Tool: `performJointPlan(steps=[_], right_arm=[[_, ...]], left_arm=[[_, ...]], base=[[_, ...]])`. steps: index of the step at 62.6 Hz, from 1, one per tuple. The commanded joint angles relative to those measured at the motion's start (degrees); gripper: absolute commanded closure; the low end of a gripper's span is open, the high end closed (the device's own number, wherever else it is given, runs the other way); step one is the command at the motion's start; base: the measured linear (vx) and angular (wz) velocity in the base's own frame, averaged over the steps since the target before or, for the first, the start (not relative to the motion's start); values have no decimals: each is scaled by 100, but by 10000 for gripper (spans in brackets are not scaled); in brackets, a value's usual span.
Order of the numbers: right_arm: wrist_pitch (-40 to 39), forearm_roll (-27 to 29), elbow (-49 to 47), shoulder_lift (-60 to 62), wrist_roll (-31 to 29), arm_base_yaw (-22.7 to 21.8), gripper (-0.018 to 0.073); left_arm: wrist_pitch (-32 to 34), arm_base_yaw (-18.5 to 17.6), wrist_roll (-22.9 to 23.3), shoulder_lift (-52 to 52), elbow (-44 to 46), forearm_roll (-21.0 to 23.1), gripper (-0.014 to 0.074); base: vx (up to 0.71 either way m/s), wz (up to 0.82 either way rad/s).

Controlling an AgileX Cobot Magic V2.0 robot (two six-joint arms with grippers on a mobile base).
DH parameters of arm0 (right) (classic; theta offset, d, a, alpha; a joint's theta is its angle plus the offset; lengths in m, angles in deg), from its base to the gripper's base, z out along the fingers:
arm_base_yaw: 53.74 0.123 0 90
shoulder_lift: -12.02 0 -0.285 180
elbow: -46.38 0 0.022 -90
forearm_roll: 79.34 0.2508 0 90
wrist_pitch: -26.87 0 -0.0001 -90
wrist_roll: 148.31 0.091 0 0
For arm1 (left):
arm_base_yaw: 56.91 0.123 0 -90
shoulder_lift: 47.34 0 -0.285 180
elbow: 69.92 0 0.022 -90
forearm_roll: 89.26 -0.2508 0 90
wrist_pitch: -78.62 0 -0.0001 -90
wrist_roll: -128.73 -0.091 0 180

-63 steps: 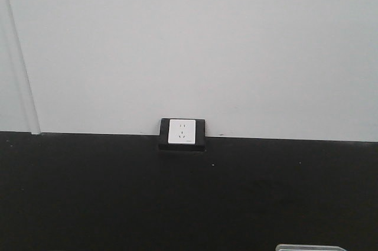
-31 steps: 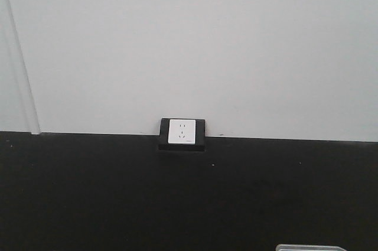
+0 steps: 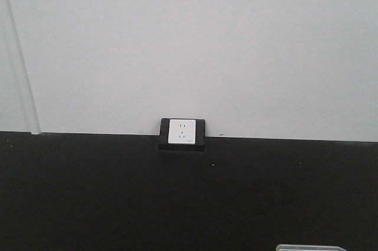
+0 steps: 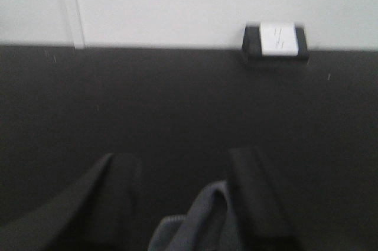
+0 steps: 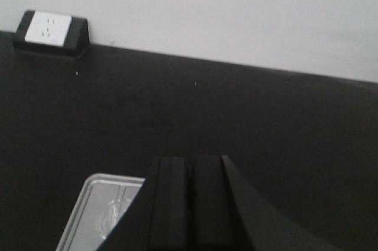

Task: Wipe beaker with gray cloth and return to tray
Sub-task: 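Grasp gray cloth with left gripper and glass beaker with right gripper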

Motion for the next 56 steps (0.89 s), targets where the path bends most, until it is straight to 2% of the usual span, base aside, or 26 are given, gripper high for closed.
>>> performJointPlan(steps=[1, 6, 12, 17, 24, 47, 56], right_arm=[[-426, -72, -205, -466, 65, -36, 377], [-426, -72, -205, -706, 65, -36, 288], [-445, -72, -205, -905, 65, -36, 176], [-492, -72, -205, -985, 59, -36, 99], [-589, -72, -205, -986, 59, -36, 38], [-614, -72, -205, -986, 54, -36, 26], [-614, -72, -205, -986, 54, -36, 26]], left_arm=[[367, 18, 26, 506, 200, 257, -19], [270, 13, 26, 952, 214, 878, -55], [-286, 8, -158, 1471, 341, 1704, -52], [-570, 8, -575, 1908, 499, 2048, -44], [-493, 8, -1063, 2570, 756, 2456, -34], [-649, 8, -1139, 4841, 2008, 2555, -3], [-791, 8, -1146, 5473, 2292, 2555, 39]], base=[[0, 0], [0, 0], [0, 0], [0, 0], [0, 0], [0, 0], [0, 0]])
